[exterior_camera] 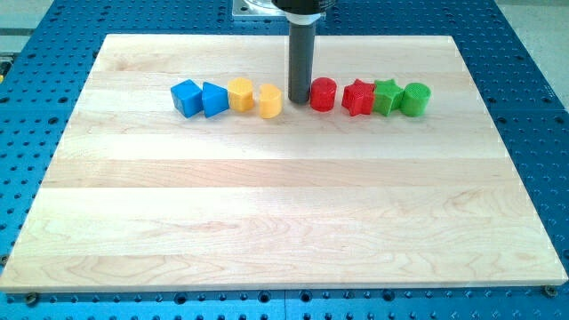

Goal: Push the yellow heart to the right of the yellow hexagon

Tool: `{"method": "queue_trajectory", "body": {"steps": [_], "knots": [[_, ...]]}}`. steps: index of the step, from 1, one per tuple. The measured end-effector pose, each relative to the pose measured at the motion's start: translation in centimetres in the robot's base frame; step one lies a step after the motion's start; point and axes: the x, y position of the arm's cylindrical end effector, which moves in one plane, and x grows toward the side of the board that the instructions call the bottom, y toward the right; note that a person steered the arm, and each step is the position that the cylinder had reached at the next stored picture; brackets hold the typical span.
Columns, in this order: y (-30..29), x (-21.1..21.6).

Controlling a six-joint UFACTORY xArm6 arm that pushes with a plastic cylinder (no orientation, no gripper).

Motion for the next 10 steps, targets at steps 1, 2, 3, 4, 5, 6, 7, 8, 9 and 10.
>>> {"method": "queue_trajectory", "body": {"steps": [1, 2, 3, 4, 5, 6, 7, 8, 9, 10], "knots": [[1.1, 0.1], [1.0, 1.6], [0.2, 2.6], [-0.8, 3.1], [-1.1, 1.0], [-1.6, -0.4], [-2.3, -0.2], [-0.5, 0.4], [0.5, 2.6], [0.3, 4.5]]}}
